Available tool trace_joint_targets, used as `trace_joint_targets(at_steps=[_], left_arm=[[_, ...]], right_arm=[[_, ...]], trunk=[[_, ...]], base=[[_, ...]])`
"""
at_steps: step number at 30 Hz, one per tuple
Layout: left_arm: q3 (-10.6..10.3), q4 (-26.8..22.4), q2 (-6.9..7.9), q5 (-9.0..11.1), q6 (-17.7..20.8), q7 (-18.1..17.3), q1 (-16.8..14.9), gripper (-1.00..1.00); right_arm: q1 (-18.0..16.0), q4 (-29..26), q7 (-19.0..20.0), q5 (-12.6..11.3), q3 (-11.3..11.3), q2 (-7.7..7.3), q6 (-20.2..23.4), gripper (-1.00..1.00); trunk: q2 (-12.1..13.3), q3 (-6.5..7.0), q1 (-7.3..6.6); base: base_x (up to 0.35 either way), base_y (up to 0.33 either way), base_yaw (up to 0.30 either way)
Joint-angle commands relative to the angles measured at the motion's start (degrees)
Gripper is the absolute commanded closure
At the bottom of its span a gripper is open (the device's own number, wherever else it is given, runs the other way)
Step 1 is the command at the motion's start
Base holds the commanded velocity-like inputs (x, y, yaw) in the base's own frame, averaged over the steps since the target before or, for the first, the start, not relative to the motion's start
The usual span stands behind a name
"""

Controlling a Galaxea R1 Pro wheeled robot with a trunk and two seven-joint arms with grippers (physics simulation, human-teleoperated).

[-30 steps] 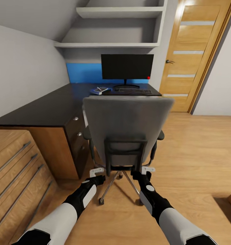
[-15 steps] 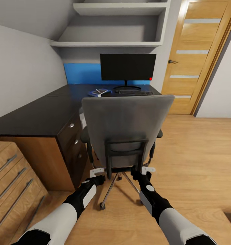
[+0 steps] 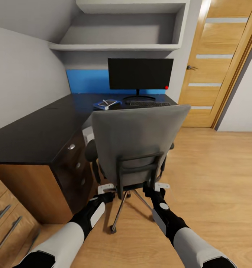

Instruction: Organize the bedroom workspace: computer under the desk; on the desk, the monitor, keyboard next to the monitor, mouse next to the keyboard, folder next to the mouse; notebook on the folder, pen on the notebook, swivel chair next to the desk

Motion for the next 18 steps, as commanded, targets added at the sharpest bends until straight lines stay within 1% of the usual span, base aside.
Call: trace_joint_targets(at_steps=[1, 6, 9, 18], left_arm=[[-0.2, -0.1, 0.0, 0.2, 0.3, 0.4, 0.0, -1.0], [-0.2, -0.1, 0.0, 0.2, 0.3, 0.4, 0.0, -1.0], [-0.2, -0.1, 0.0, 0.2, 0.3, 0.4, 0.0, -1.0], [-0.2, 0.0, 0.0, 0.2, 0.3, 0.4, 0.0, -1.0]], right_arm=[[-0.1, -0.3, -0.2, -0.1, 0.7, -0.02, -0.1, -1.0], [-0.1, -0.3, -0.2, -0.1, 0.6, -0.02, -0.2, -1.0], [-0.1, -0.3, -0.2, -0.1, 0.6, -0.02, -0.2, -1.0], [-0.1, -0.3, -0.2, -0.2, 0.5, -0.1, -0.8, -1.0]], trunk=[[0.0, -0.04, 0.02], [0.0, -0.02, 0.02], [0.0, 0.07, 0.02], [0.0, 0.51, 0.02]], base=[[0.321, 0.0, 0.0], [0.322, 0.0, -0.003], [0.322, 0.0, -0.068], [0.322, 0.0, -0.159]])
